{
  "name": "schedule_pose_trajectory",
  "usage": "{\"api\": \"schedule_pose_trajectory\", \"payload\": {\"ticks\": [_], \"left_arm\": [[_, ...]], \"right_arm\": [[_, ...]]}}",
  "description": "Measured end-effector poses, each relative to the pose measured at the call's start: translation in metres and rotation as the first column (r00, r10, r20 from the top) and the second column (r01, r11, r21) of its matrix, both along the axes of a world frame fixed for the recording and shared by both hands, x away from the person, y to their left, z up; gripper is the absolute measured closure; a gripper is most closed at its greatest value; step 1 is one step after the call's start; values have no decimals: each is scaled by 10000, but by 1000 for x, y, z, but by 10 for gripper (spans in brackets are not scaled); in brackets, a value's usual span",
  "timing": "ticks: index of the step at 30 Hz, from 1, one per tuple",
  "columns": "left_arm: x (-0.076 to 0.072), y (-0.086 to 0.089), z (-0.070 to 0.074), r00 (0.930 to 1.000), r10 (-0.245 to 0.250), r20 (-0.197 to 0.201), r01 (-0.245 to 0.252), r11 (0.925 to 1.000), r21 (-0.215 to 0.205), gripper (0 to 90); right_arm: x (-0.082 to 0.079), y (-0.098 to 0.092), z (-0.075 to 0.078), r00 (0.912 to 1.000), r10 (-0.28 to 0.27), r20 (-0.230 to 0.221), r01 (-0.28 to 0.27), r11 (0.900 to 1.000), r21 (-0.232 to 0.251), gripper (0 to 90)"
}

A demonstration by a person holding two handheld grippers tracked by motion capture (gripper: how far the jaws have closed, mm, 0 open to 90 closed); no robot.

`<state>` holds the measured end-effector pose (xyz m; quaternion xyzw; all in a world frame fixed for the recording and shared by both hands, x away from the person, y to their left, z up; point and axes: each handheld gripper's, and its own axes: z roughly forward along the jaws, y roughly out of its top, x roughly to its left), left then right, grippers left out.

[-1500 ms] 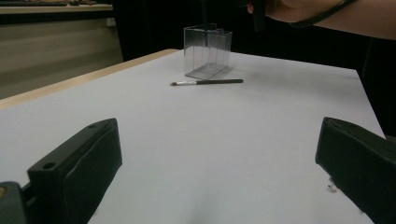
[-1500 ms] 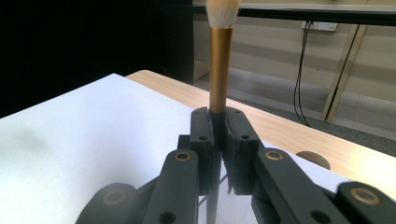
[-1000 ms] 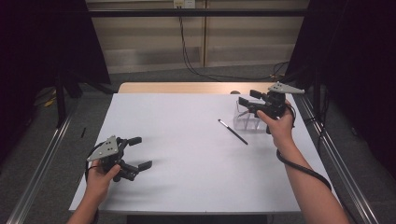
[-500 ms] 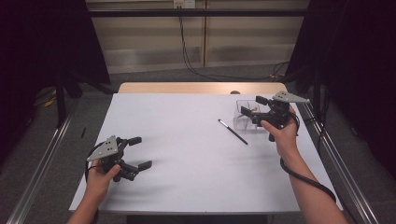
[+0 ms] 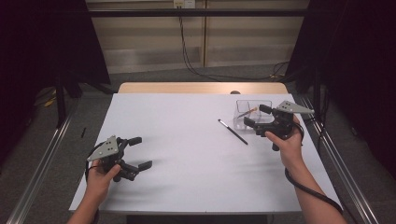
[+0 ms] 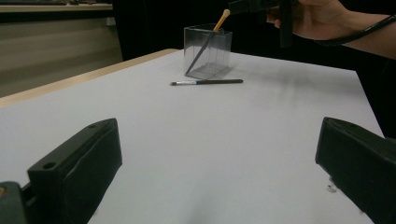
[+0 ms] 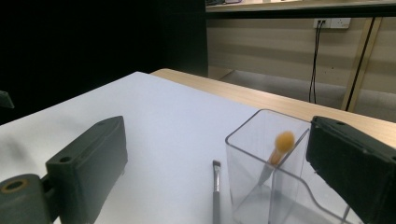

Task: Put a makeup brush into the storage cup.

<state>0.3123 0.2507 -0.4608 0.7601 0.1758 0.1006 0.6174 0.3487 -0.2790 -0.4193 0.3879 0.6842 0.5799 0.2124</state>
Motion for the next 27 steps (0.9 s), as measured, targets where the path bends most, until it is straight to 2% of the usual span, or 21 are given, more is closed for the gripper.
{"api": "schedule_pose_trajectory", "payload": {"ticks": [12, 25, 27], "left_arm": [[0, 0, 0, 10000, 17, 16, -17, 10000, -37, 3], [1, 0, 1, 10000, 28, 36, -27, 9999, -134, 3], [0, -1, 1, 10000, 5, 14, -5, 9999, -126, 3]], "right_arm": [[-20, -8, -10, 10000, 58, -64, -58, 9999, -99, 0], [-40, -11, -20, 9995, 294, -98, -293, 9995, 70, 0], [-43, -10, -21, 9995, 305, -88, -306, 9995, -59, 0]]}}
